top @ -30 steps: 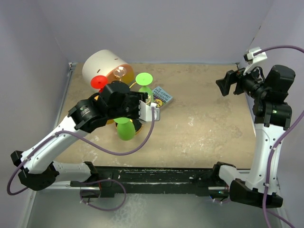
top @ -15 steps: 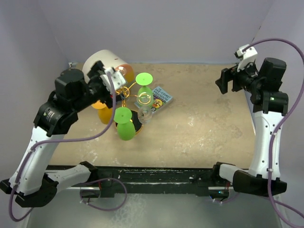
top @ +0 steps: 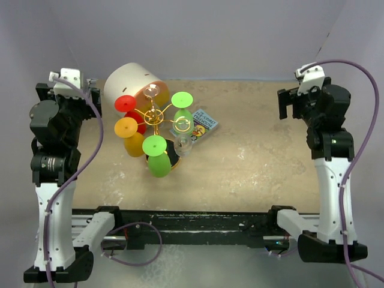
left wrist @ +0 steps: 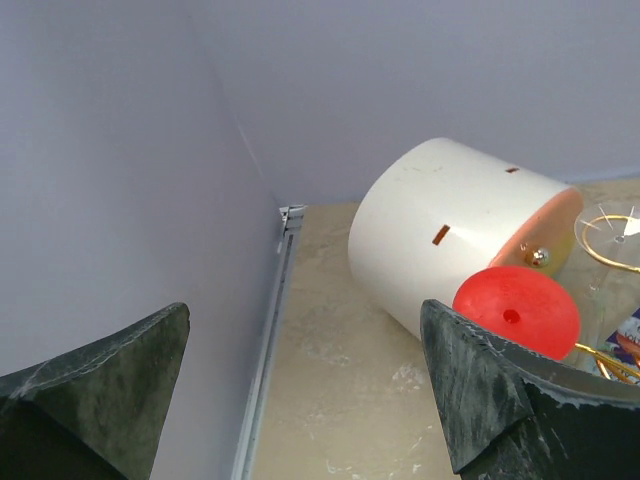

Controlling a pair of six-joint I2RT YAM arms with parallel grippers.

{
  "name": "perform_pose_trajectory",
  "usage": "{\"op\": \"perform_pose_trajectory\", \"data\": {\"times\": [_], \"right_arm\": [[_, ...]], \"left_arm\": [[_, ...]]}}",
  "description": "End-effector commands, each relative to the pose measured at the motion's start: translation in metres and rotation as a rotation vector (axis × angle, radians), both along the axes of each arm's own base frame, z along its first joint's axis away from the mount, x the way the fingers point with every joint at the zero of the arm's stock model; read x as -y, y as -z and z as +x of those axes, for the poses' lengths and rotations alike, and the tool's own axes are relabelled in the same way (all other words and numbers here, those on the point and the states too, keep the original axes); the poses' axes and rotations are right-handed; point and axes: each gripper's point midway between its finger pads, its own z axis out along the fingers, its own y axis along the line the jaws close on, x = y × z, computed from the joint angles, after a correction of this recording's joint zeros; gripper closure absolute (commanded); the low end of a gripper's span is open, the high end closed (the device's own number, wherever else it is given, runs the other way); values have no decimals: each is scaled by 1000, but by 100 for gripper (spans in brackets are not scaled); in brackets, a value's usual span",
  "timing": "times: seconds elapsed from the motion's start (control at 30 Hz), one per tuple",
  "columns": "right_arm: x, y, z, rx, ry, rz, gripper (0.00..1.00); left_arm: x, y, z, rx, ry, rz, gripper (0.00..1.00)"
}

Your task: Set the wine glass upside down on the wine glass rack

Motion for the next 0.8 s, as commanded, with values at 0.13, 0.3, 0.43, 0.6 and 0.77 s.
{"op": "perform_pose_trajectory", "data": {"times": [0.13, 0.3, 0.43, 0.6, 0.77], "right_arm": [[11, -71, -23, 290, 86, 72, 0], [16, -71, -39, 373, 86, 146, 0], [7, -67, -51, 386, 2, 98, 0], [9, -60, -56, 350, 16, 86, 0], [20, -56, -56, 325, 93, 111, 0]], "left_arm": [[-10, -26, -18, 188, -35, -91, 1], [-12, -3, -31, 180, -18, -103, 1], [-2, -3, -41, 170, 34, -110, 1], [8, -6, -41, 147, 83, -152, 1], [21, 2, -34, 87, 160, -142, 1]]}}
